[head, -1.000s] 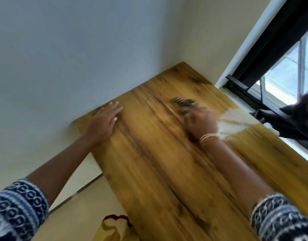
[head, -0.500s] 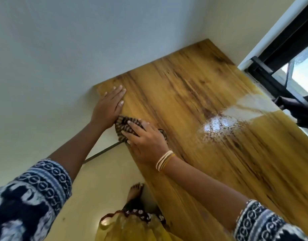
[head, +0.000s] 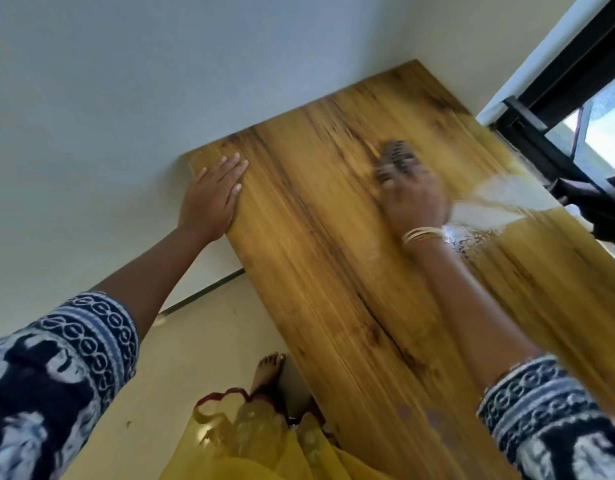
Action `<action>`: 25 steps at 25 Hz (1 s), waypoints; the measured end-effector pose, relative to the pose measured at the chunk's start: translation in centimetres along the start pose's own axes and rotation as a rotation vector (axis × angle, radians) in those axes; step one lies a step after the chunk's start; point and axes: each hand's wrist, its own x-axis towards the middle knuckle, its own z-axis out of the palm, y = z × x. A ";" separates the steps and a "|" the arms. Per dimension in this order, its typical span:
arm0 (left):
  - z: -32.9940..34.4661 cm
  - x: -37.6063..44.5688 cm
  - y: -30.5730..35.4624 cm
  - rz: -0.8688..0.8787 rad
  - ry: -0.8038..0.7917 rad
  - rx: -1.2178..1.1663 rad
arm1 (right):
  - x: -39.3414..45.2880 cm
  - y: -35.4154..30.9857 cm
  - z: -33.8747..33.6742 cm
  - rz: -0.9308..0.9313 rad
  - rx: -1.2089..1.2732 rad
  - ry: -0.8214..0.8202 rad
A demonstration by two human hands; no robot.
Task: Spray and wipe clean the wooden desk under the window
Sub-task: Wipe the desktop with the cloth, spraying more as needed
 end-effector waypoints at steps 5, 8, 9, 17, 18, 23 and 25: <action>0.3 0.1 0.4 -0.033 -0.012 0.039 | -12.8 -10.2 0.5 -0.818 0.162 -0.274; 0.4 0.0 0.5 -0.039 -0.003 0.048 | -6.9 -3.5 0.8 -0.673 0.123 -0.108; 0.4 0.0 0.5 -0.030 0.002 0.049 | -4.0 -0.2 0.7 -0.505 0.058 -0.072; 0.4 0.0 0.7 -0.042 -0.007 0.047 | 0.2 9.3 -1.4 0.346 -0.068 -0.062; 0.3 0.0 0.8 -0.045 -0.011 0.053 | -1.5 5.9 -1.5 0.201 -0.023 -0.072; 0.2 -0.1 0.7 -0.036 -0.028 0.060 | -15.9 -7.4 -1.5 -0.650 0.121 -0.163; 0.1 0.0 0.6 -0.033 -0.033 0.061 | -15.1 -6.2 -1.0 -0.768 0.149 -0.267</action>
